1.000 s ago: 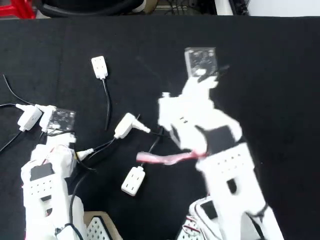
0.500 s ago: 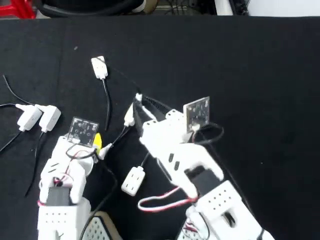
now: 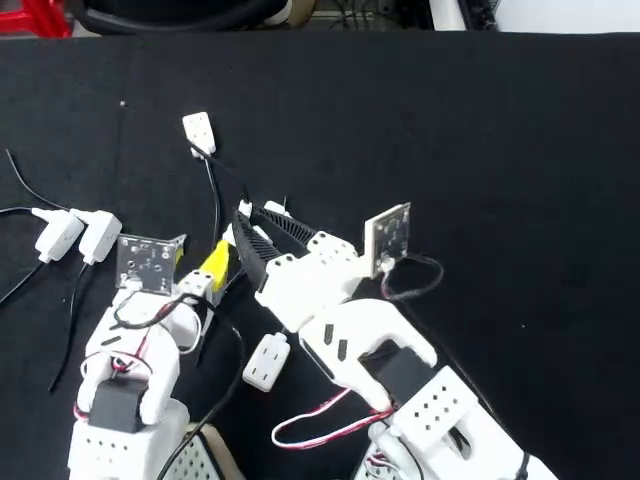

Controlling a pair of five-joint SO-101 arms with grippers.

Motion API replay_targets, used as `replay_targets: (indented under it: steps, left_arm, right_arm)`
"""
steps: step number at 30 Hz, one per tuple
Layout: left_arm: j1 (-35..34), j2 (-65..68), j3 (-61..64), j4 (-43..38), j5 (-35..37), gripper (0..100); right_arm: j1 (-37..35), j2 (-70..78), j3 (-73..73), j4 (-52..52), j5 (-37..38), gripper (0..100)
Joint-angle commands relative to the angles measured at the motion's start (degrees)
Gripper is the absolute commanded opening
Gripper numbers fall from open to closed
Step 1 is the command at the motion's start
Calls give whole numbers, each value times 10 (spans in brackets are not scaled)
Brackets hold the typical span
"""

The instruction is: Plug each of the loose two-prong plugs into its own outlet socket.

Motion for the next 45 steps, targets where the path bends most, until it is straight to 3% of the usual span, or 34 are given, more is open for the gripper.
replay_targets:
  steps: [1,8,14,20,24,29,33,40,45]
  left_arm:
    - [8,-4,-48,-1,15,197]
    - [55,-3,-80,13,12,197]
    - [51,-3,-102,80,-1,197]
    - [51,-3,-118,92,-17,197]
    - [56,-3,-132,114,-105,252]
    - [51,-3,-131,113,-92,271]
    - [48,-3,-132,113,-93,271]
    - [-41,-2,-116,75,-93,272]
    - [-49,-2,-118,76,-93,272]
  right_arm:
    - [-9,-12,-24,-11,-15,11]
    - [-9,-12,-22,-10,-11,11]
    - [-9,-11,-15,-10,-10,11]
    - [-11,-7,-14,-3,-10,11]
    - [-11,-11,-13,47,-10,11]
    - [-15,-12,-17,81,0,11]
    - [-57,-12,-32,134,32,11]
    - [-86,-12,-117,292,55,11]
    - [-85,-5,-134,316,66,11]
